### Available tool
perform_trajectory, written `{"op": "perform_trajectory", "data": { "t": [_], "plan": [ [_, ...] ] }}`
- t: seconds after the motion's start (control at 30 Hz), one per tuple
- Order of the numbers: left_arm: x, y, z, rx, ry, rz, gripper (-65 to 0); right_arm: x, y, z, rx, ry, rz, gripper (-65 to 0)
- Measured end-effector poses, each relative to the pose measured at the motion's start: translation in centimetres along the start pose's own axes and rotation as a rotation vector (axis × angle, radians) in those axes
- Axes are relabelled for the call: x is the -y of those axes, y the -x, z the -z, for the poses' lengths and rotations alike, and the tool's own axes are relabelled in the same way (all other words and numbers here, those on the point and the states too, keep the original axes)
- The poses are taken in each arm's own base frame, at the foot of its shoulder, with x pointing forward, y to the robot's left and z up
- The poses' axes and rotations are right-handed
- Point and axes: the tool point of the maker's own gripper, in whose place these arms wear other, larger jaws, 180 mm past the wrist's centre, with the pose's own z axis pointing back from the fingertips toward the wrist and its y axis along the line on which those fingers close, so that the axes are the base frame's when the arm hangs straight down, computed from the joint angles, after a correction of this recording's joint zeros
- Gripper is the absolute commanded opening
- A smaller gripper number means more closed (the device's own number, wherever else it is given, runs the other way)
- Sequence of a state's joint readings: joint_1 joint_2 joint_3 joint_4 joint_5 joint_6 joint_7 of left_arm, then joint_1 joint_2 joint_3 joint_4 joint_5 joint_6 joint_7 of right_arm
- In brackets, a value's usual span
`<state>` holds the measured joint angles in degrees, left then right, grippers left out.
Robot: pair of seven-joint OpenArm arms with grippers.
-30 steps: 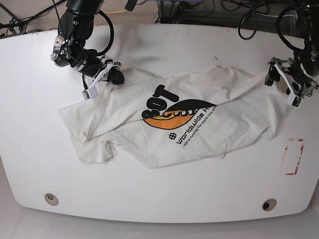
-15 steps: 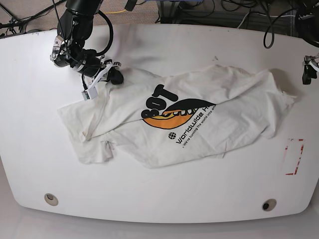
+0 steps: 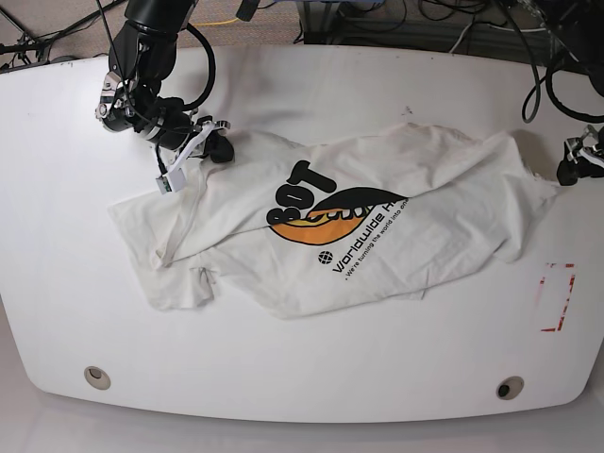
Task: Fold the T-shirt properly
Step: 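Release the left gripper and reposition it onto the shirt's sleeve edge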
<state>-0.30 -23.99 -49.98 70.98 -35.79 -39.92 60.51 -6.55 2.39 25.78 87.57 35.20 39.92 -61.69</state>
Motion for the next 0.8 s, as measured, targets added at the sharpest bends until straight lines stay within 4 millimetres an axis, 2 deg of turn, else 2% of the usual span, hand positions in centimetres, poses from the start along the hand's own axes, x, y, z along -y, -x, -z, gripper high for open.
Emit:
{"op": "perform_trajectory", "data": {
  "t": [0.17,0.3,0.73,0.8],
  "plan": [
    [-0.1,1.4,1.8,-0.019,0.036,-0.121,-17.4,0.0,-0.1,0.0,0.000,0.001,-0.002,-65.0],
    [0.5,1.6,3.3,-0.023,0.076,-0.181,-17.4,-0.1,0.0,0.1,0.000,-0.001,-0.001,-65.0],
    [1.7,0.4,5.5,0.024,0.160,-0.295,-17.5,0.0,-0.1,0.1,0.001,0.001,-0.002,-65.0],
    [2.1,0.3,5.9,0.022,0.170,-0.292,-20.6,0.0,-0.2,0.1,0.001,0.001,-0.003,-65.0]
  ]
}}
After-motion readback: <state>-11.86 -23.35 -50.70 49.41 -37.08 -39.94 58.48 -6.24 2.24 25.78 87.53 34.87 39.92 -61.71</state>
